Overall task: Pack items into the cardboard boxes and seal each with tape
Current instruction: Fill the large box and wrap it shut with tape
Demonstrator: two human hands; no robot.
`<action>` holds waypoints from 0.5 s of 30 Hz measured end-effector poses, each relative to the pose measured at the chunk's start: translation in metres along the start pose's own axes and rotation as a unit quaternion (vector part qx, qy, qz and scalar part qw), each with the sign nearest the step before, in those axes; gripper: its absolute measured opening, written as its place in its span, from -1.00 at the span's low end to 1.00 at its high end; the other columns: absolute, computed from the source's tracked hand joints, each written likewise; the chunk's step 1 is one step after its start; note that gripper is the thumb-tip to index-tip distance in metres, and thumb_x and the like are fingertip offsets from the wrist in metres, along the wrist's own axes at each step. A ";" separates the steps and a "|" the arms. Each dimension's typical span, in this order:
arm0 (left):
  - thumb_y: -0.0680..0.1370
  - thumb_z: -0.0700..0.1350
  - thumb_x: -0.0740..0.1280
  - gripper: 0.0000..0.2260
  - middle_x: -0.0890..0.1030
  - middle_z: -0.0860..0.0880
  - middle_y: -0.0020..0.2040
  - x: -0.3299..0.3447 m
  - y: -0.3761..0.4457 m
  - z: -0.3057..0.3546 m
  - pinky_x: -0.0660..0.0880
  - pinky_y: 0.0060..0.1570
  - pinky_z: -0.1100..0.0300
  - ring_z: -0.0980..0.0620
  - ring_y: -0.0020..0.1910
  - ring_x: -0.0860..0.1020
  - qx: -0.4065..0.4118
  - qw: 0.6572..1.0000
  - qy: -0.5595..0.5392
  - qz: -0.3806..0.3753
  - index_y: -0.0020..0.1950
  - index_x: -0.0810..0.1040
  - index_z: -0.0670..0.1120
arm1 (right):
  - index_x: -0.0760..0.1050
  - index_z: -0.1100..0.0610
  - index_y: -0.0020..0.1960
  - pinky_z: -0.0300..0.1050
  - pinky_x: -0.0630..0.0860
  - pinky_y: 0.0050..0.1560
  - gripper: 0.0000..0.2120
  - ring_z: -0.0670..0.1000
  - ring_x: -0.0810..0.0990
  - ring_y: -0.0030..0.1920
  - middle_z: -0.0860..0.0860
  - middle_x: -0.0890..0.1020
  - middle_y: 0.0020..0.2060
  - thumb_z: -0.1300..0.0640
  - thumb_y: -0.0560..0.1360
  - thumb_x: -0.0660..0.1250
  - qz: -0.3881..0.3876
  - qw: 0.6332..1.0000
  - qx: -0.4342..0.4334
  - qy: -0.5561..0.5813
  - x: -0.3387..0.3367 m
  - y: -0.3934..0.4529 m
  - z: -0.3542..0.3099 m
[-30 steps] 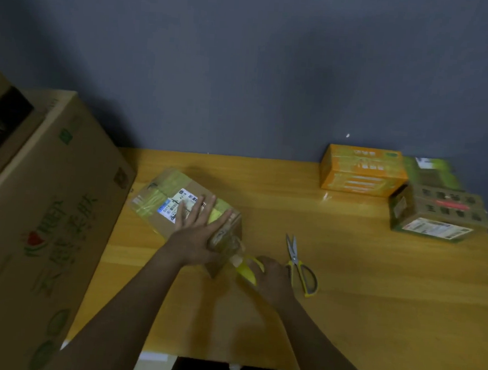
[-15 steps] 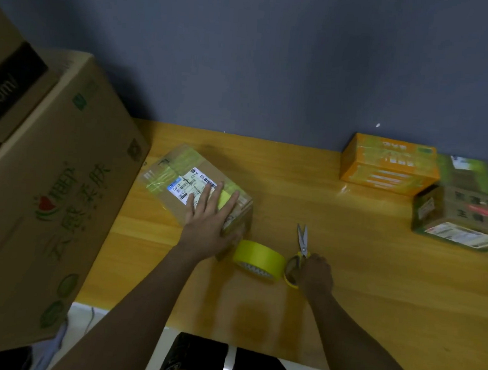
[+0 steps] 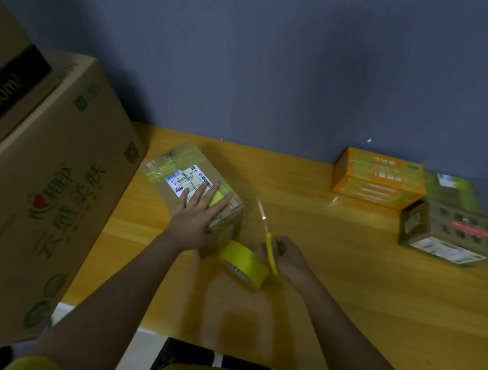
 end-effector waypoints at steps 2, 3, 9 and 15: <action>0.50 0.21 0.32 -0.13 -0.41 0.06 0.48 -0.002 0.002 -0.004 -0.35 0.41 -0.15 -0.04 0.51 -0.36 0.010 1.000 0.016 -0.016 0.54 -0.28 0.15 | 0.42 0.02 -0.14 -0.21 0.49 -0.17 -0.60 -0.17 0.54 -0.25 -0.05 0.57 -0.24 0.30 0.27 0.59 -0.043 0.999 0.004 -0.030 0.022 -0.012 0.007; 0.50 0.25 0.30 -0.12 -0.42 0.06 0.46 -0.004 0.004 -0.006 -0.38 0.40 -0.16 -0.03 0.50 -0.37 0.013 0.999 0.027 -0.019 0.53 -0.30 0.14 | 0.40 0.03 -0.15 -0.28 0.47 -0.24 -0.57 -0.23 0.54 -0.30 -0.05 0.56 -0.25 0.35 0.26 0.59 -0.050 0.998 0.004 -0.038 0.028 -0.017 0.012; 0.09 0.50 0.38 0.10 0.37 -0.18 0.45 -0.025 -0.006 -0.014 0.05 0.30 -0.33 -0.22 0.43 0.33 -0.069 0.984 0.146 0.079 0.51 0.26 -0.05 | 0.39 0.04 -0.13 -0.08 0.53 -0.16 -0.54 -0.14 0.60 -0.20 0.01 0.57 -0.18 0.34 0.23 0.61 -0.068 0.995 0.016 -0.070 0.047 -0.044 0.039; 0.45 0.30 0.21 -0.50 0.52 -0.16 -0.10 -0.023 -0.068 -0.008 0.47 -0.12 0.02 -0.15 -0.12 0.52 -0.201 0.938 -0.072 0.272 -0.04 0.43 -0.15 | 0.39 -0.01 -0.10 -0.20 0.47 -0.21 -0.59 0.05 0.56 -0.05 -0.03 0.56 -0.13 0.23 0.30 0.60 -0.083 0.994 0.024 -0.070 0.058 -0.050 0.033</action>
Point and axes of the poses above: each hand's wrist, its own y-axis towards the middle knuckle, its own x-axis out of the palm, z = x × y, the point moved 10 cm from there along y, towards the middle knuckle
